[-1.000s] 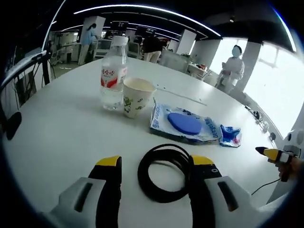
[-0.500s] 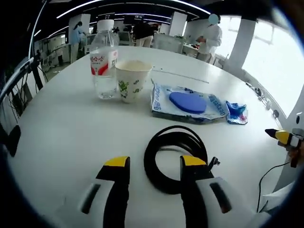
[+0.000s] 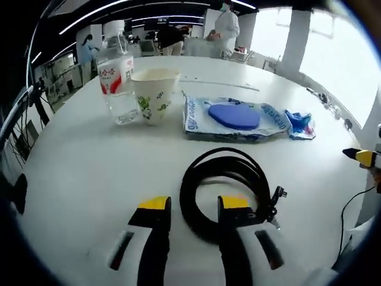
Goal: Arrange the tabletop items into an orderly group along one side of the table until the central work area is clear of visible clutter.
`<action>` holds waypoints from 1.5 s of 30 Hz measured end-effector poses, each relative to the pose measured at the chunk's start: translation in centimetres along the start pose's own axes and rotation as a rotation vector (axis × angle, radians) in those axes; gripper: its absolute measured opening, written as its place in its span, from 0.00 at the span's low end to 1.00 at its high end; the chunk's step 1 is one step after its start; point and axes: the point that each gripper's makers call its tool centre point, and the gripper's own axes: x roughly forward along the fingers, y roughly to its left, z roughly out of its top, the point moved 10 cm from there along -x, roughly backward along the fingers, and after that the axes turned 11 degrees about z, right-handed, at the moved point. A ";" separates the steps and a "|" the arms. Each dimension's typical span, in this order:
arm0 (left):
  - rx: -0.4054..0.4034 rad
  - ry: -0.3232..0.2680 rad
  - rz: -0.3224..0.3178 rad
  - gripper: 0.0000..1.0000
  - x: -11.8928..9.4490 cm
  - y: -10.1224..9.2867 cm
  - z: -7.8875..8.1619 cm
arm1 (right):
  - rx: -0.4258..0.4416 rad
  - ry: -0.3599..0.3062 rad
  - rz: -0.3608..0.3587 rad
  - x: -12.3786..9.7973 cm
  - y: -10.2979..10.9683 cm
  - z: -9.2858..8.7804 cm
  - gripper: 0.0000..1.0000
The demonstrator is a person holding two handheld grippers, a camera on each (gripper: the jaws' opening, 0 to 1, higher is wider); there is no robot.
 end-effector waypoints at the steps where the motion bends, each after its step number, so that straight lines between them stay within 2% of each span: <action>1: -0.046 -0.018 -0.014 0.14 0.0 -0.1 -0.1 | 0.004 -0.002 -0.005 -0.1 0.0 0.0 0.59; 3: -0.161 -0.006 0.011 0.11 0.0 0.2 -0.1 | 0.008 -0.008 -0.018 -0.3 -0.2 -0.1 0.52; 5: -0.224 0.019 0.001 0.08 -0.1 0.4 0.0 | 0.000 -0.009 -0.022 -0.5 -0.3 0.0 0.48; 9: -0.153 0.034 0.000 0.05 -0.6 0.0 0.3 | 0.002 -0.038 -0.026 -0.7 -0.5 0.4 0.46; 10: -0.159 0.015 0.012 0.04 -0.9 -0.1 0.5 | -0.001 -0.038 -0.025 -0.7 -0.4 0.4 0.45; 11: -0.175 0.014 0.013 0.02 -1.4 -0.2 0.5 | -0.008 -0.033 -0.023 -0.7 -0.4 0.4 0.43; 12: -0.240 0.007 0.001 0.02 -1.6 -0.5 0.6 | -0.024 -0.026 -0.022 -0.8 -0.3 0.5 0.40; 13: -0.268 0.011 -0.009 0.01 -2.0 -0.7 0.6 | -0.030 -0.026 -0.019 -0.8 -0.2 0.4 0.37; 15: -0.274 0.003 -0.030 0.01 -2.5 -1.0 0.5 | -0.038 -0.016 -0.002 -0.8 0.0 0.3 0.33; 17: -0.272 -0.008 -0.034 0.01 -3.0 -1.3 0.4 | -0.083 0.027 0.004 -0.6 0.3 0.1 0.29; 20: -0.325 -0.033 -0.051 0.00 -4.1 -1.5 0.6 | -0.074 0.023 0.023 -0.2 0.7 0.1 0.26; 25: -0.327 -0.123 -0.103 0.00 -6.3 -1.7 2.5 | 0.017 -0.027 0.086 0.9 1.4 0.5 0.32; 28: -0.369 -0.165 -0.140 0.00 -7.4 -1.8 3.3 | 0.074 -0.038 0.118 1.6 1.8 0.5 0.31; 31: -0.402 -0.189 -0.164 0.00 -8.1 -1.8 3.5 | 0.163 -0.050 0.168 2.5 2.4 0.5 0.34; 32: -0.419 -0.202 -0.177 0.00 -8.5 -1.9 3.5 | 0.217 -0.055 0.192 3.0 2.7 0.4 0.36; 34: -0.430 -0.214 -0.188 0.00 -9.1 -1.9 3.5 | 0.310 -0.057 0.228 3.7 3.3 -0.1 0.41; 36: -0.431 -0.233 -0.208 0.00 -9.7 -2.1 3.6 | 0.356 -0.054 0.259 4.2 3.8 -0.5 0.44; 40: -0.429 -0.272 -0.244 0.00 -10.9 -2.5 4.3 | 0.466 -0.003 0.330 5.3 5.2 -1.4 0.52; 42: -0.472 -0.324 -0.311 0.00 -11.8 -2.8 5.1 | 0.512 0.031 0.365 5.9 5.7 -2.0 0.51; 43: -0.464 -0.335 -0.312 0.00 -12.2 -2.7 5.4 | 0.502 0.021 0.364 6.1 5.8 -2.0 0.49; 45: -0.464 -0.351 -0.333 0.00 -12.7 -2.8 5.9 | 0.543 0.000 0.401 6.5 6.5 -1.8 0.50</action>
